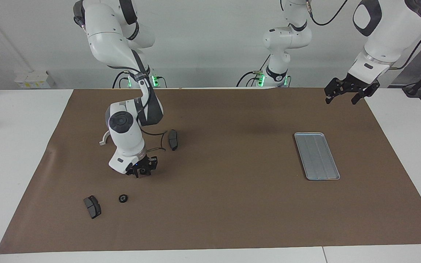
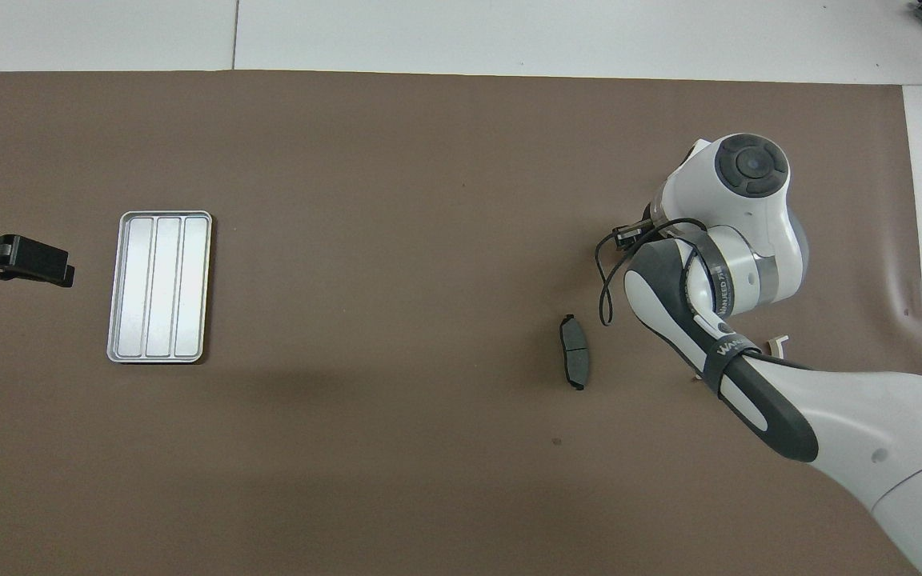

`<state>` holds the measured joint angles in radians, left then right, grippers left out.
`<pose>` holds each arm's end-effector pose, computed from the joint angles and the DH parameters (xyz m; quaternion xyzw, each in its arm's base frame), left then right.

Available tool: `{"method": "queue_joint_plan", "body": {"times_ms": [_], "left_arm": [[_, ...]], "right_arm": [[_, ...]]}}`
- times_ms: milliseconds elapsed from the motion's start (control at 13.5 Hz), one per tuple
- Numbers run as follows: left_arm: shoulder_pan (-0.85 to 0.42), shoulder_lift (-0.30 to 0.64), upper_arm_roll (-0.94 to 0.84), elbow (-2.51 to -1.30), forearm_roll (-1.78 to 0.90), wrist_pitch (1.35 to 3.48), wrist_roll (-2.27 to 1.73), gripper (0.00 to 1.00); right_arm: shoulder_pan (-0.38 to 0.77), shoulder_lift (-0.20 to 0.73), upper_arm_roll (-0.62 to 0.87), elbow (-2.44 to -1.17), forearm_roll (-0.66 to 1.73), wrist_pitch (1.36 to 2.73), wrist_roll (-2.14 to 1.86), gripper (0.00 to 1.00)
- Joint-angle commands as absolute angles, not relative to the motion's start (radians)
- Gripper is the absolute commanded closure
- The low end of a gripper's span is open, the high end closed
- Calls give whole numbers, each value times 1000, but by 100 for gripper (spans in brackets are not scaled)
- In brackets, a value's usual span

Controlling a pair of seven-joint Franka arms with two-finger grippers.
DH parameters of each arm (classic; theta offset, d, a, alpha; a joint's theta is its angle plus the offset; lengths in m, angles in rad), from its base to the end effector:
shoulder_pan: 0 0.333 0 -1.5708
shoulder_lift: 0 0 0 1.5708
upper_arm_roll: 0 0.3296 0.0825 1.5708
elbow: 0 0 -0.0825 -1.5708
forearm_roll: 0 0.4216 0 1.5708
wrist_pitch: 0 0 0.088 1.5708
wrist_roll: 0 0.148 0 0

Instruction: Place bearing gear from tray to pile

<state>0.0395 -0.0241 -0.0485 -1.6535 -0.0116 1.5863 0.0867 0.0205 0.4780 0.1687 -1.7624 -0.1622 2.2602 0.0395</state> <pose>0.5817 -0.0072 0.5705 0.9986 -0.0476 -0.0213 0.0060 0.6889 0.1157 0.2487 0.9929 0.1155 0.0172 0.0229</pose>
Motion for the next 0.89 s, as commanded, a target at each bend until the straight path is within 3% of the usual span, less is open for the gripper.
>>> {"method": "queue_joint_plan", "body": {"times_ms": [0, 370, 815], "left_arm": [[63, -48, -51, -1671, 5, 1571, 92, 0], [64, -48, -51, -1671, 5, 1571, 92, 0], [64, -48, -51, -1671, 5, 1569, 92, 0]], "right_arm": [[8, 451, 175, -1764, -146, 2257, 58, 5], [-2, 417, 175, -1620, -144, 1999, 58, 1], [-32, 256, 173, -1606, -76, 1820, 60, 0]]}}
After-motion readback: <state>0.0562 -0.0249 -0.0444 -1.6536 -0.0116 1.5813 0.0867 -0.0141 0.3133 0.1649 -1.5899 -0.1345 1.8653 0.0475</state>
